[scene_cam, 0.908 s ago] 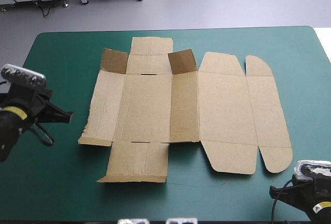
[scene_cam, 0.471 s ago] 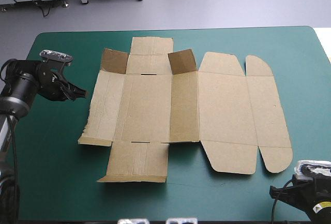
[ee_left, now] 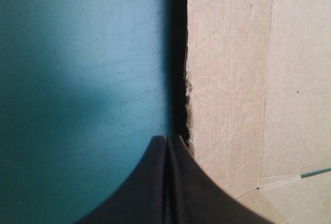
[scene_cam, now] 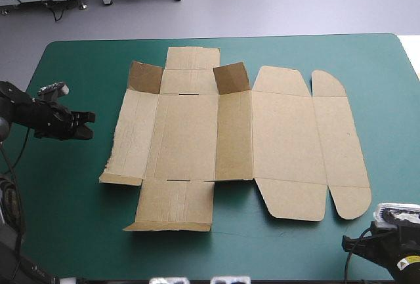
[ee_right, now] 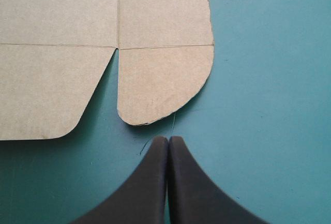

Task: Fold the box

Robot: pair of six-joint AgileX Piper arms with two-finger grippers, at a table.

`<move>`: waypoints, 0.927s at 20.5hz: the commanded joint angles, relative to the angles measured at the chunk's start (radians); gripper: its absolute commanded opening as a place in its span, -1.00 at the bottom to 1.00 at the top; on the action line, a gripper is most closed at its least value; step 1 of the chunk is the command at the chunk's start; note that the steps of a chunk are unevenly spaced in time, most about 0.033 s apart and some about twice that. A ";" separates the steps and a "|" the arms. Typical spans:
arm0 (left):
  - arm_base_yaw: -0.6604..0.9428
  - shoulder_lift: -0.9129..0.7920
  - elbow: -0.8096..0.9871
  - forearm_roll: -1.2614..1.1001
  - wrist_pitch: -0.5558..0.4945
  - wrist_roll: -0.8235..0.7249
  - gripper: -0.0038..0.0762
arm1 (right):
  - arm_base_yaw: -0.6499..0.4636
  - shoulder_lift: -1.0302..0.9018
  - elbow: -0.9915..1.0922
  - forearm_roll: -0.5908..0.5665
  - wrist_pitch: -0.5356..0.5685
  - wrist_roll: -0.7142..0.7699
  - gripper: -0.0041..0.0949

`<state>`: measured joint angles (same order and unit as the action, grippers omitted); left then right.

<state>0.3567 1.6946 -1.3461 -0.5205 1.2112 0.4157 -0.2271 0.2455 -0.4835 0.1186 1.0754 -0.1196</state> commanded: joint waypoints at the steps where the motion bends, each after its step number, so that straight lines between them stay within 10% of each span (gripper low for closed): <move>1: 0.000 -0.030 -0.034 -0.048 0.085 0.010 -0.92 | 0.004 0.011 -0.026 -0.004 -0.054 -0.001 -0.96; 8: -0.002 0.027 -0.034 -0.137 0.085 -0.042 -0.04 | 0.004 0.011 -0.026 -0.010 -0.029 -0.001 -0.96; 19: -0.020 0.039 0.064 -0.184 0.085 -0.024 -0.03 | 0.004 0.011 -0.026 -0.021 -0.023 -0.001 -0.96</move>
<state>0.3418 1.7771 -1.2736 -0.6514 1.2105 0.3856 -0.2271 0.2455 -0.4835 0.0990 1.1016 -0.1196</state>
